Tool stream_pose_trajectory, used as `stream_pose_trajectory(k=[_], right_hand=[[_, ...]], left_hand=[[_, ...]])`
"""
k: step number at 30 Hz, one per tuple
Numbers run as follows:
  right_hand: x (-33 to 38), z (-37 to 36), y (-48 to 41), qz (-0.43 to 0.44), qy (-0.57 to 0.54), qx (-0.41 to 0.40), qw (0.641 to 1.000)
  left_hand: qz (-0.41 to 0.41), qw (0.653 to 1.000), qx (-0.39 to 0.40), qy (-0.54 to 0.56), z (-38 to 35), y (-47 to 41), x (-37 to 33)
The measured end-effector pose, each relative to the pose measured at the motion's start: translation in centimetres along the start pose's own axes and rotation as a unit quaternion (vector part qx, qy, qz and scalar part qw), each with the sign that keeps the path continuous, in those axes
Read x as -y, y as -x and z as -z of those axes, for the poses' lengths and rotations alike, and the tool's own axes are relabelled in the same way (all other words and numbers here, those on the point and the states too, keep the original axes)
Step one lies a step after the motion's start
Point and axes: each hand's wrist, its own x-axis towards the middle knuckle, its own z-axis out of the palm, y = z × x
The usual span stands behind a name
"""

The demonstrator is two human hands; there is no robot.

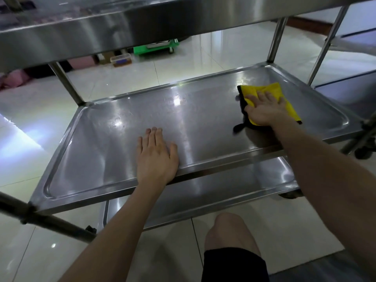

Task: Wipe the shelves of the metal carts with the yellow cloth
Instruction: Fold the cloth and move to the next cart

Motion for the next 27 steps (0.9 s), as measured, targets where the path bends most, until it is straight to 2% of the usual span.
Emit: stream_pose_trajectory(k=[2,7,10,13,16,18,23,27], right_hand=[[3.3,-0.5,1.6,0.016,0.007,0.005,1.000],[14.0,-3.9,9.5,0.203,0.029,-0.006,0.979],[15.2,-4.5,12.1,0.263,0.007,-0.008,0.965],[13.8,-4.0,12.1,0.262,0.001,-0.005,0.965],[13.7,-4.1,12.0,0.263,-0.006,-0.011,0.965],[13.8,-4.2,12.1,0.262,-0.011,-0.016,0.965],[13.0,-3.4,12.0,0.272,-0.017,-0.003,0.962],[7.1,-1.7,9.8,0.247,-0.015,0.004,0.969]], left_hand=[[-0.007,1.000,-0.003,0.000,0.0,-0.1,0.1],[-0.005,1.000,-0.004,-0.004,0.2,-0.3,0.7],[0.000,1.000,-0.002,-0.009,0.4,-0.4,1.0],[0.016,0.999,0.019,-0.024,0.5,-0.7,0.5],[0.041,0.999,-0.013,0.016,0.1,-1.1,-2.1],[0.029,0.999,-0.033,0.023,-0.7,-1.1,-4.1],[0.035,0.997,0.012,-0.064,-1.9,-0.9,-5.0],[0.054,0.998,0.023,-0.017,-1.7,-0.9,-5.1]])
